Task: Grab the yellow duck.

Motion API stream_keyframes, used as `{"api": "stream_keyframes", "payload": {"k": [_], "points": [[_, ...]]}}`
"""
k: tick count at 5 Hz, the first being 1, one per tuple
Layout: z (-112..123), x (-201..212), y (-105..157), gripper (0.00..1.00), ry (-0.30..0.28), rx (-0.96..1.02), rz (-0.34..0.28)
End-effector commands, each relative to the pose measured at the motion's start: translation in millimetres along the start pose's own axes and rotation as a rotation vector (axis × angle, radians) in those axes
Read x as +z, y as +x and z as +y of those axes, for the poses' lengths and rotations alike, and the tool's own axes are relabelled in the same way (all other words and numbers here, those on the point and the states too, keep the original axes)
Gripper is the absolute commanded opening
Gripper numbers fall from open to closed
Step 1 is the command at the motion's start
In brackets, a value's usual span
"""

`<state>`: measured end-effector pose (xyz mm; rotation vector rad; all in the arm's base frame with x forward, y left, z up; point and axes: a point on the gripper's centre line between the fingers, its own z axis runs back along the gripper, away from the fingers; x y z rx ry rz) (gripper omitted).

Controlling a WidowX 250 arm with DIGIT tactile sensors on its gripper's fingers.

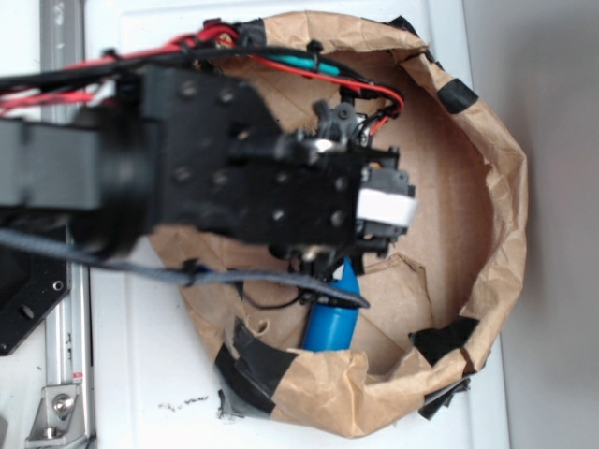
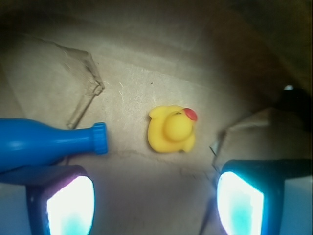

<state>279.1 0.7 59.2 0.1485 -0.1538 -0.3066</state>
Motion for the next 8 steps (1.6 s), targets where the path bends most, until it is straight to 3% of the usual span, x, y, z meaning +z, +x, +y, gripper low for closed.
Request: {"api": "stream_keyframes", "payload": {"k": [1,2,3,4,8], "points": [[5.4,-20.0,23.3,1.00,-0.110,-0.223,-0.098],[3.5,-40.6,33.7,1.00,-0.107,-0.274,-0.049],[16.4,-46.3,31.9,1.00,-0.093,-0.219,-0.013],[20.1,-41.5,28.3,0.00,-0.035,-0.168,0.035],[20.7,-37.9,20.5,0.00,-0.062,-0.113,0.024]]}}
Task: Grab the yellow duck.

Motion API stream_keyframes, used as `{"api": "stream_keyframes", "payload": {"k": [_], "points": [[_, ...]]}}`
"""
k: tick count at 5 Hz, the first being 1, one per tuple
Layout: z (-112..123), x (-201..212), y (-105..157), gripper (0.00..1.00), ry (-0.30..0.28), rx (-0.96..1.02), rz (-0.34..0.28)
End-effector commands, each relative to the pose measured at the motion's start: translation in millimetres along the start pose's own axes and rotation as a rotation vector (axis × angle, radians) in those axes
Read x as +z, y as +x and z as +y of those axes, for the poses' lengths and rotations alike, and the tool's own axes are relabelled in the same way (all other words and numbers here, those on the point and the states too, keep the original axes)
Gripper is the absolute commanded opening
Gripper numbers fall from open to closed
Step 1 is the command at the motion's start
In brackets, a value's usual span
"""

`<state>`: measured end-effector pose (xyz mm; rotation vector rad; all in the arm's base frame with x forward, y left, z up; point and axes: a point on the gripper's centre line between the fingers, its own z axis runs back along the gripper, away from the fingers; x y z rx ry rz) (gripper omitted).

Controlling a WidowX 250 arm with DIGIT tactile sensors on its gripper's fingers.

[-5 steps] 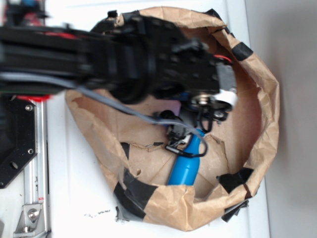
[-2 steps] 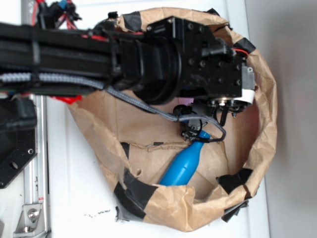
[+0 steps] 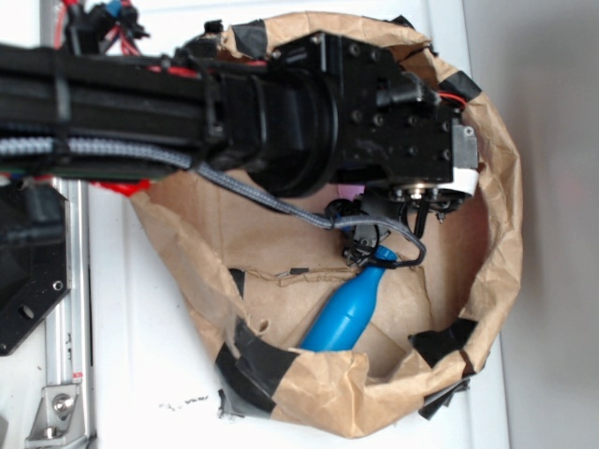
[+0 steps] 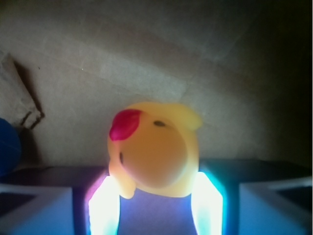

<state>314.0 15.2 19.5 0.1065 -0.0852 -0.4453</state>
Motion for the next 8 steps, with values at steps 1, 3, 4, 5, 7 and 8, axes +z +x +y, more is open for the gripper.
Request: {"api": "stream_keyframes", "payload": {"k": [1,3,4,5,7,8], "points": [[-0.8,18.9,-6.7,0.00,0.012,0.025,-0.039],[-28.2,83.1,-25.7,0.00,0.004,-0.012,-0.050],[-31.7,79.5,-21.1,0.00,-0.004,-0.010,-0.032],[-27.4,57.0,-16.8,0.00,-0.024,0.003,0.021],[-16.2,2.9,-26.3,0.00,-0.092,0.043,0.100],[-20.8,0.7,-23.5,1.00,-0.074,0.021,0.082]]}}
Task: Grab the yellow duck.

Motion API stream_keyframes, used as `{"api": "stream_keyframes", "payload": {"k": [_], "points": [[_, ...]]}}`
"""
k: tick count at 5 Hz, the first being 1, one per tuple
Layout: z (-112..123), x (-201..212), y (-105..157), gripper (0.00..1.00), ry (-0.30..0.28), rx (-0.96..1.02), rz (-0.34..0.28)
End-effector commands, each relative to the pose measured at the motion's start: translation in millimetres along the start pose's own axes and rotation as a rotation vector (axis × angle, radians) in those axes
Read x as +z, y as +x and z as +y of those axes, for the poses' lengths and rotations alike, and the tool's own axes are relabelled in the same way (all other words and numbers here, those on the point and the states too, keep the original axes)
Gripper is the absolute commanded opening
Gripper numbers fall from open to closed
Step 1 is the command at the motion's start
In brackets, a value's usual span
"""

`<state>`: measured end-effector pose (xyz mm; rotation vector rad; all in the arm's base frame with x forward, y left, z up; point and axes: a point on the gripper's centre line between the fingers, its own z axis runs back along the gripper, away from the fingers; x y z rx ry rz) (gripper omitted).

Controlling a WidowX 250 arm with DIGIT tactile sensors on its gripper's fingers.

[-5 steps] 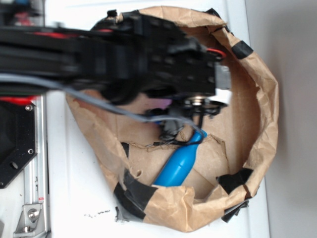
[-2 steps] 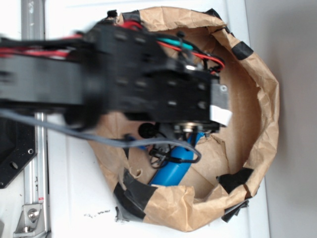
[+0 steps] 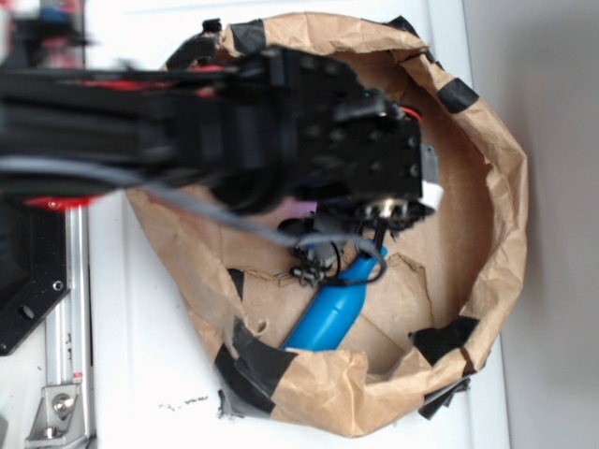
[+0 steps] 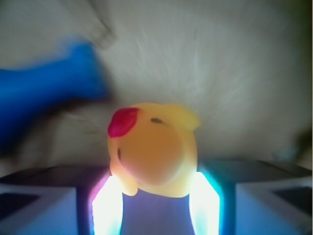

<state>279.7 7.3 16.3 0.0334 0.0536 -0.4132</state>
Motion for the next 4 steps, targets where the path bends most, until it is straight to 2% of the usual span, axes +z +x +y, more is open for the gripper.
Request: {"api": "stream_keyframes", "payload": {"k": [1,3,4], "points": [[-0.5,-2.8,4.4,1.00,0.035,-0.003,-0.062],[4.4,20.9,-3.2,1.00,0.013,0.025,-0.174],[6.9,21.4,0.1,1.00,0.009,0.032,-0.178]]}}
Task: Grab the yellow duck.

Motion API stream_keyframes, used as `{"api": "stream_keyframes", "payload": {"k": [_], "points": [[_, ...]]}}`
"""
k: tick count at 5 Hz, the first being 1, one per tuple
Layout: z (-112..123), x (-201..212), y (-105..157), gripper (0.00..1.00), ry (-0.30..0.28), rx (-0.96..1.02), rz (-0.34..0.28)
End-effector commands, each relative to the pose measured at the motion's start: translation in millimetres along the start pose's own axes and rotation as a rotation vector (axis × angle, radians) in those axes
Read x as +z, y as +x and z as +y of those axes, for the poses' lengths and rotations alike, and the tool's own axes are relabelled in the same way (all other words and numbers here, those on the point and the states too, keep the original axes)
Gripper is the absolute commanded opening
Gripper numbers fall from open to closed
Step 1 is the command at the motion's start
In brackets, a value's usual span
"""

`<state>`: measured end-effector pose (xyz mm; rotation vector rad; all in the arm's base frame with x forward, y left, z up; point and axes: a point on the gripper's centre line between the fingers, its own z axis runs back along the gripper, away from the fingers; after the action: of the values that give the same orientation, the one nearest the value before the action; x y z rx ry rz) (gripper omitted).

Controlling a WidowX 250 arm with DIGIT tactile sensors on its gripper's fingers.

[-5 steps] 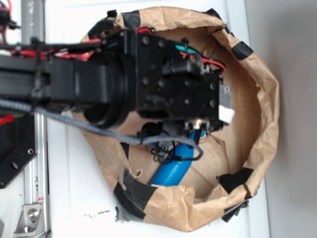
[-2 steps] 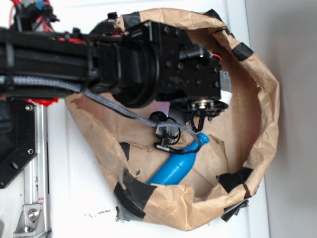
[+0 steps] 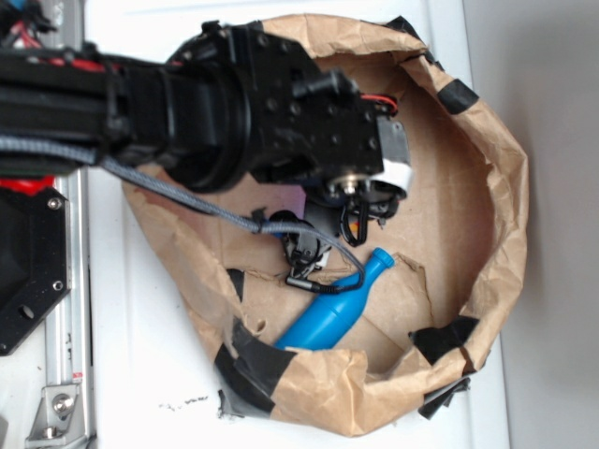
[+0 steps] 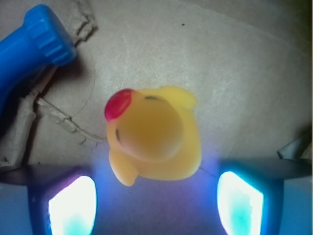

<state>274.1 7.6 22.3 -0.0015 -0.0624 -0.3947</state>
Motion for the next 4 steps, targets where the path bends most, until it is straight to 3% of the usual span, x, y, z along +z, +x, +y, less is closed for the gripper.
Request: {"api": "stream_keyframes", "payload": {"k": [1,2,4], "points": [[5.0,15.3,11.6,1.00,0.037,0.006,-0.075],[6.4,15.7,20.6,1.00,0.055,0.021,-0.121],[5.1,12.2,32.4,1.00,0.042,0.016,-0.113]]}}
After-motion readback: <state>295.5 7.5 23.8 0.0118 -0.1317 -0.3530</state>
